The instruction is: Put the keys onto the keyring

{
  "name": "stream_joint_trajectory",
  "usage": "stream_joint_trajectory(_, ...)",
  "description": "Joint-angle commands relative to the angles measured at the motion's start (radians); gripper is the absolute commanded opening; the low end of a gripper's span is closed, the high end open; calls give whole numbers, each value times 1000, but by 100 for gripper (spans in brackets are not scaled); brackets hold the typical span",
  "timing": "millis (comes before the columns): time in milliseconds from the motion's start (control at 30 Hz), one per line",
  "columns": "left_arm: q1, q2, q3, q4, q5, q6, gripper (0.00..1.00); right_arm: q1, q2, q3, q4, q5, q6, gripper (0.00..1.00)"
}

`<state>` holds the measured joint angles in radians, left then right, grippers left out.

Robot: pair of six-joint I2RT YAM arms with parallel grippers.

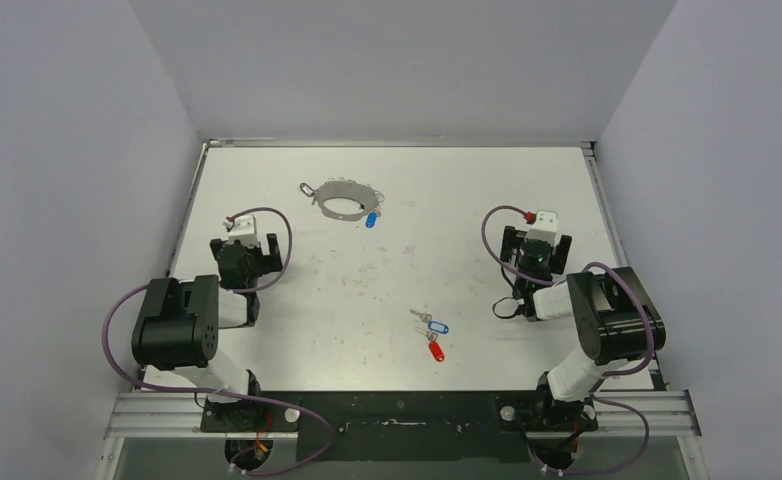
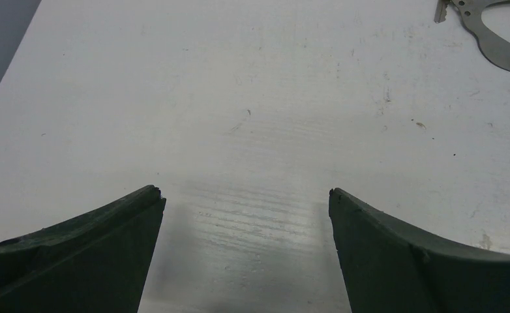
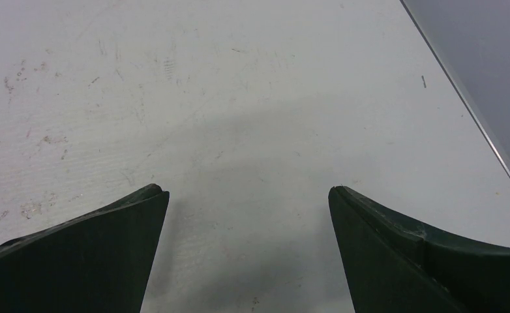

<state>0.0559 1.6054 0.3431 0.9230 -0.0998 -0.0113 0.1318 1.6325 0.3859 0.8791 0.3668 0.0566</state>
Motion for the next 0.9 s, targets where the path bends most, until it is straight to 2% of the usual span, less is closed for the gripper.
stream_joint_trajectory(0, 5, 6, 22, 30, 11, -4, 97, 1, -10, 6, 40, 14, -4, 100)
stream_joint_trajectory(667, 0, -21, 19, 16, -14, -1, 97, 0, -10, 7, 40, 14, -4, 100)
stream_joint_trajectory(733, -30, -111, 31, -84, -47, 6, 97, 0, -10, 8, 38, 15, -4, 100)
stream_joint_trajectory(800, -48, -245, 97, -315, -106, -23, 97, 0, -8, 13, 34, 13, -5, 100)
stream_joint_trajectory(867, -48, -353, 173, -525, -139, -210, 97, 0, -10, 9, 36, 12, -2, 100)
